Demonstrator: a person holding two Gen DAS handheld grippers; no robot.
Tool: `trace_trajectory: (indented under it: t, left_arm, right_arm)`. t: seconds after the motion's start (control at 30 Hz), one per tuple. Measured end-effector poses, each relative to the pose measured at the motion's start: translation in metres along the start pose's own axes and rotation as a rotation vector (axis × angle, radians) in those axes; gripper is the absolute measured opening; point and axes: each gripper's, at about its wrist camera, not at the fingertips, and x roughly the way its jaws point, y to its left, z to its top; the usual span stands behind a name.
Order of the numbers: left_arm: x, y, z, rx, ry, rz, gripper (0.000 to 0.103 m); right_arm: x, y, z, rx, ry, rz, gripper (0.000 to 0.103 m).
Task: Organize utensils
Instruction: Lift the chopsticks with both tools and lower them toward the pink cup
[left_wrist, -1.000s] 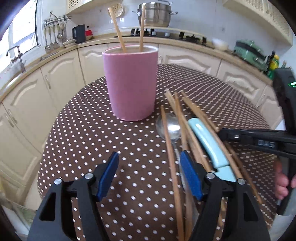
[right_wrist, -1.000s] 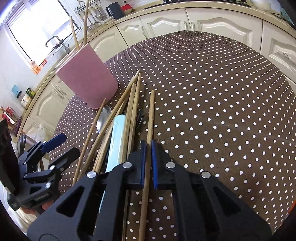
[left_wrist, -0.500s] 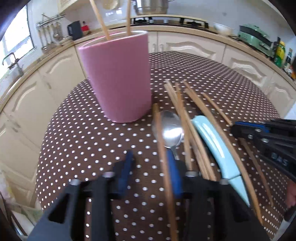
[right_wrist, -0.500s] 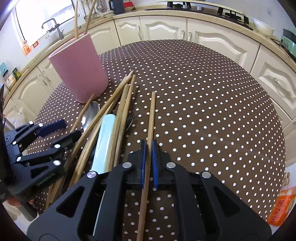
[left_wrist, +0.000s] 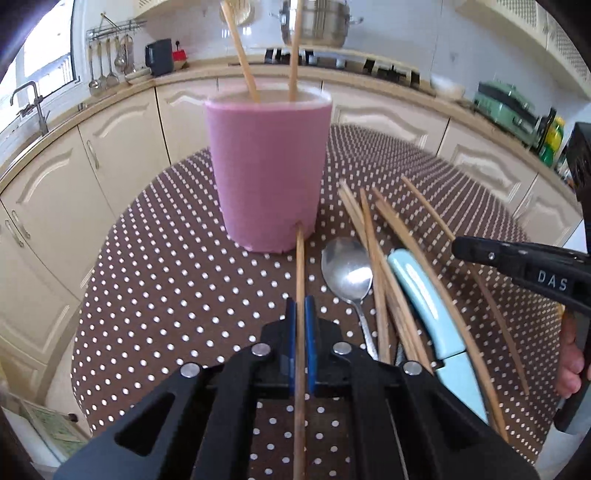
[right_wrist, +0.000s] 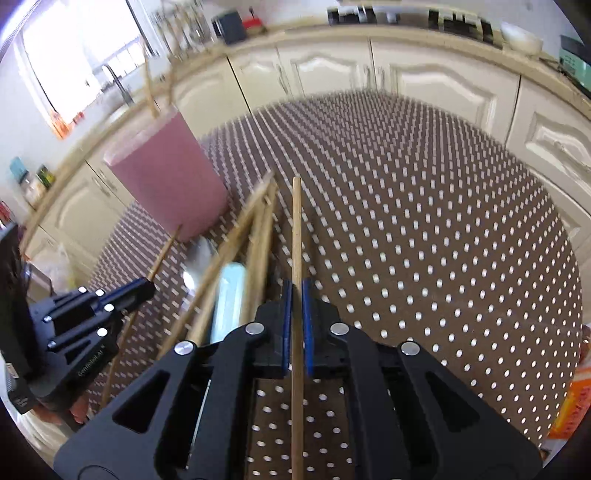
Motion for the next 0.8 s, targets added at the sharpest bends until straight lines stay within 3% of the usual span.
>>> trace_trajectory:
  t: [0.13,0.5,0.7,0.8]
  left_arm:
    - [-0.026,0.014,0.008,-0.060,-0.081,-0.071,0.005]
    - [-0.081,0.013,0.017,-0.132,-0.300,-0.122,0.005]
    - [-0.121,0.017,0.030,-0.189,-0.516,-0.037,0.005]
    - [-0.134,0.021,0.041,-0.234,-0.591,-0.029,0.005]
  right_arm:
    - [-0.028,0.007,0.007,0.015,-0.140,0.055,0.006]
    - [-0.090,0.026,0.016,0.025,-0.409,0.154,0.006]
    - [-0.112,0.036,0.023,0.025,-0.549,0.206,0.006]
    - [-0.111,0.038,0.032,0.039,-0.592,0.227,0.006]
